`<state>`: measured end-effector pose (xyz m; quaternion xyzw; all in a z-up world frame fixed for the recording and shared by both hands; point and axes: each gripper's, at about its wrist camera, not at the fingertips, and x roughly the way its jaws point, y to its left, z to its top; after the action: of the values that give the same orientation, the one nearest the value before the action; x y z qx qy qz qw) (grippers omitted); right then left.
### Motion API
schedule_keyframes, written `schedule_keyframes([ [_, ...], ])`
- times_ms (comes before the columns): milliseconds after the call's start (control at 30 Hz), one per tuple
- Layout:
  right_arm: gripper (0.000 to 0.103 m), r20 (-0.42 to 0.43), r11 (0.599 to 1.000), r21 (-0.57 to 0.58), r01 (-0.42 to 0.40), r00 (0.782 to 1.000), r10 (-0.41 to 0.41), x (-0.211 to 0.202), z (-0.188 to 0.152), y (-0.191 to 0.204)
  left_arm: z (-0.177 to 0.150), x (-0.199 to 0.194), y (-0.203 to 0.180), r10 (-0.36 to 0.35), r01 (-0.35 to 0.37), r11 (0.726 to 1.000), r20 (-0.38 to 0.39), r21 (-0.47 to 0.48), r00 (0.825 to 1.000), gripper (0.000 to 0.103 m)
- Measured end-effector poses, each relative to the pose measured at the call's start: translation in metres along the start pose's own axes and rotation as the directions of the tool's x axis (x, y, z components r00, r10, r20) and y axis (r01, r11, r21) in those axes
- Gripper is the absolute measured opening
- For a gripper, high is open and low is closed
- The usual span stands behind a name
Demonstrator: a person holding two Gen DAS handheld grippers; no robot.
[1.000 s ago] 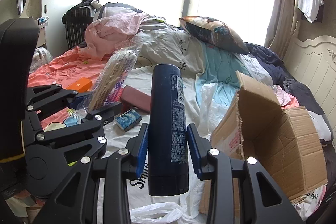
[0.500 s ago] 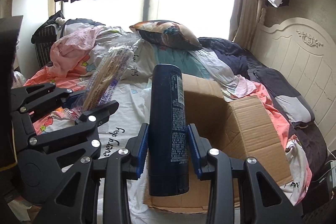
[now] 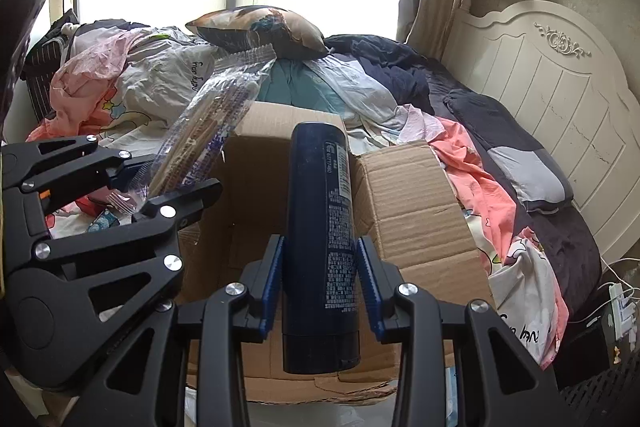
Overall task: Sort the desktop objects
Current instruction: 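Carry the swab bag and spray can with both grippers to the cardboard box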
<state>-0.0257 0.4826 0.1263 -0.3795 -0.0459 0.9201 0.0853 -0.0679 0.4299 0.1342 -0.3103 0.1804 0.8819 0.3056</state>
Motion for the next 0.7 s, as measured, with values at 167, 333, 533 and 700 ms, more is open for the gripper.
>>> schedule_keyframes([
  [167,0.034,-0.047,1.000,0.015,0.005,0.999,-0.004,0.015,-0.004,-0.010,0.005,0.020,-0.007,-0.033,0.033,0.999,-0.049,-0.008,0.998,0.024],
  [333,0.034,-0.060,1.000,0.020,0.016,0.998,-0.014,0.022,-0.007,-0.015,0.004,0.031,-0.011,-0.052,0.051,0.999,-0.066,-0.015,0.996,0.024],
  [533,0.034,-0.067,1.000,0.026,0.013,0.998,-0.011,0.025,-0.010,-0.018,0.004,0.032,-0.017,-0.034,0.035,0.999,-0.070,0.007,0.997,0.024],
  [700,0.034,-0.080,0.999,0.031,0.006,0.997,-0.003,0.028,-0.011,-0.020,0.004,0.036,-0.018,-0.035,0.036,0.999,-0.076,0.010,0.996,0.024],
])
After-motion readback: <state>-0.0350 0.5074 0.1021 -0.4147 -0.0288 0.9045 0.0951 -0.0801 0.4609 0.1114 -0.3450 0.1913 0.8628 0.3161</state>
